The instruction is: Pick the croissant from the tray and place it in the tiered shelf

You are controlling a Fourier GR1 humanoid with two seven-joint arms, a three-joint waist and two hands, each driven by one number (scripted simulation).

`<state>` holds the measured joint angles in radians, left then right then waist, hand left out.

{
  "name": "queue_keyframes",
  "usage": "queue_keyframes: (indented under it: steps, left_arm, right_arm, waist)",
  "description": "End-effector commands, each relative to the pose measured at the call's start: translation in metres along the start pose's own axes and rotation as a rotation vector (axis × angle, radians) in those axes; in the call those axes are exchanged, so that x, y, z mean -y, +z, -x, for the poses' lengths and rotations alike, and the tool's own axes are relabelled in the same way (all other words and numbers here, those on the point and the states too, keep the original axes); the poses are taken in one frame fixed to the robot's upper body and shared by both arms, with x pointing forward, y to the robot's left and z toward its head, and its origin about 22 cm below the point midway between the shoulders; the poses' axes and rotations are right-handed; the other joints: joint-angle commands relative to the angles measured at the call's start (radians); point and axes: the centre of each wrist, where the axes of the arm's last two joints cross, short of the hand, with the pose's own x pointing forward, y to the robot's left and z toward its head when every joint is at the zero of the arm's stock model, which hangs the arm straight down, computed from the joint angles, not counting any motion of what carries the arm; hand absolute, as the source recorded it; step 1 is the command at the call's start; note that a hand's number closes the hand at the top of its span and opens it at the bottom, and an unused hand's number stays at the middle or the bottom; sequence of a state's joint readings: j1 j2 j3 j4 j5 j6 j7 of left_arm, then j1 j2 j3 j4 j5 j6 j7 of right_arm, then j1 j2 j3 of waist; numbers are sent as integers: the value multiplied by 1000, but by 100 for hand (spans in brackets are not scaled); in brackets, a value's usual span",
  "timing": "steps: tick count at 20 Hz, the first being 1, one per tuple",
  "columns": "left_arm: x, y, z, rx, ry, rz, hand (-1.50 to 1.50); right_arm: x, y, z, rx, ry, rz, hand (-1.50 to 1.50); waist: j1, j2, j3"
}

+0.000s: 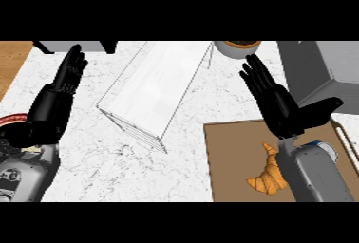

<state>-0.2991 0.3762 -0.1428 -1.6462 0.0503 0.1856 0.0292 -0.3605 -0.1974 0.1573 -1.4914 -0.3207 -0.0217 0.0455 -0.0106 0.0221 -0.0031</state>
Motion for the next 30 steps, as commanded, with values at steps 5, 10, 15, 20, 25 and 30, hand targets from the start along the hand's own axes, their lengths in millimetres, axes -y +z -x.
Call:
queue_keyframes:
  steps: [5,10,15,20,25,30]
  left_arm:
    - [-10,34,37,-217,75,-207,0]
    - [-11,44,44,-330,128,-232,0]
    - [-17,58,52,-328,139,-218,0]
    - [-15,54,49,-329,128,-240,0]
    - [-9,54,47,-328,139,-221,0]
    - [-13,48,42,-303,146,-201,0]
  right_arm:
    - [48,32,2,-33,209,238,150]
    - [77,84,18,-29,65,601,-150]
    - [80,134,-28,34,155,359,-150]
    - [78,134,-73,-194,473,135,-150]
    - [48,128,-111,-330,745,46,-150]
    - [32,122,-135,-507,1072,40,-150]
  waist:
    - [10,-25,2]
    - [-15,-28,4]
    - [-10,-27,2]
    - [-16,-30,-1]
    - [8,-27,-3]
    - [26,-23,-3]
